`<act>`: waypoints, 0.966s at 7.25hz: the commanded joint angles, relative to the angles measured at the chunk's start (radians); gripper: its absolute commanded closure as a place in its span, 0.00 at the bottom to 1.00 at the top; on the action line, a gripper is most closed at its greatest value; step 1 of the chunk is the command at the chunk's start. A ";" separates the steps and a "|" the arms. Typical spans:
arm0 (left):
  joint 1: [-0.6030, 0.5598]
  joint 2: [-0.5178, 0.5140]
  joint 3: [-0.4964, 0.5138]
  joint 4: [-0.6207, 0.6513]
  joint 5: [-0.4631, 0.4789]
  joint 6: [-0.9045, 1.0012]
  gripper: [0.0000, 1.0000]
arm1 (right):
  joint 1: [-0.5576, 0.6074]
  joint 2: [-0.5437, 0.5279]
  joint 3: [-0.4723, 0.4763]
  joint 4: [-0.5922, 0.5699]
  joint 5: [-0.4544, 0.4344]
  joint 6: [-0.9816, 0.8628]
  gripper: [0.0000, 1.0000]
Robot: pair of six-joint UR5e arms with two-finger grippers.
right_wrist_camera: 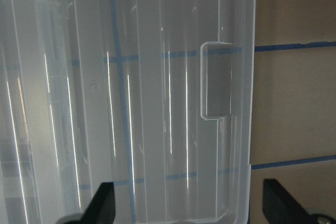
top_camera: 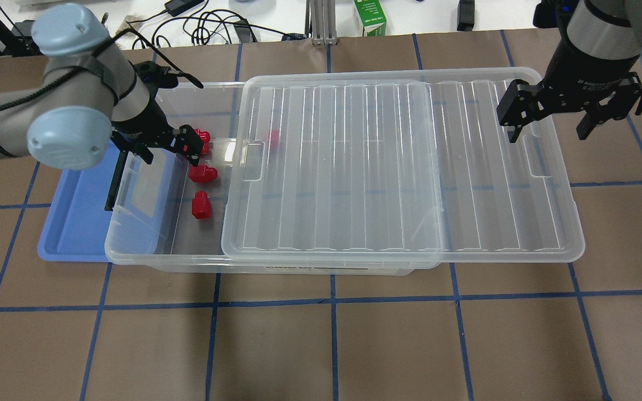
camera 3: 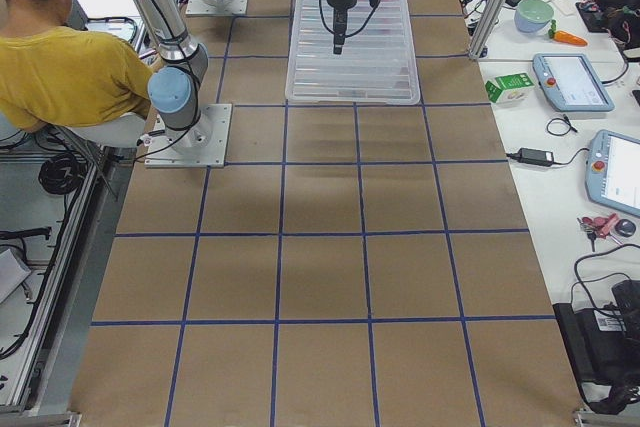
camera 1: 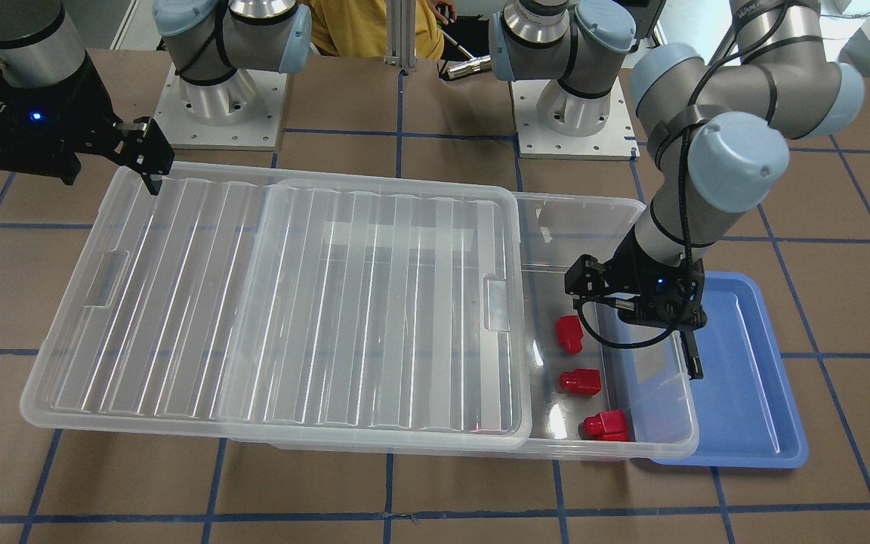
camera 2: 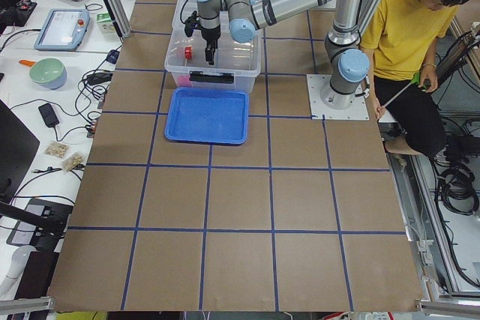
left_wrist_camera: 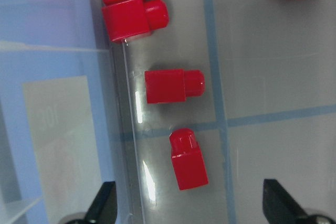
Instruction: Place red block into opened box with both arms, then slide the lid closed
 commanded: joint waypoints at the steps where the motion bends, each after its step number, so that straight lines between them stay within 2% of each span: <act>1: -0.012 0.075 0.158 -0.232 -0.002 -0.046 0.00 | -0.030 0.005 0.002 -0.001 -0.012 -0.010 0.00; 2: -0.024 0.115 0.192 -0.257 -0.004 -0.057 0.00 | -0.076 0.010 0.003 -0.002 -0.024 -0.028 0.00; 4: -0.049 0.169 0.207 -0.324 -0.007 -0.080 0.00 | -0.186 0.038 0.005 -0.011 -0.015 -0.176 0.00; 7: -0.072 0.162 0.190 -0.325 -0.002 -0.120 0.00 | -0.262 0.142 0.020 -0.105 -0.012 -0.364 0.00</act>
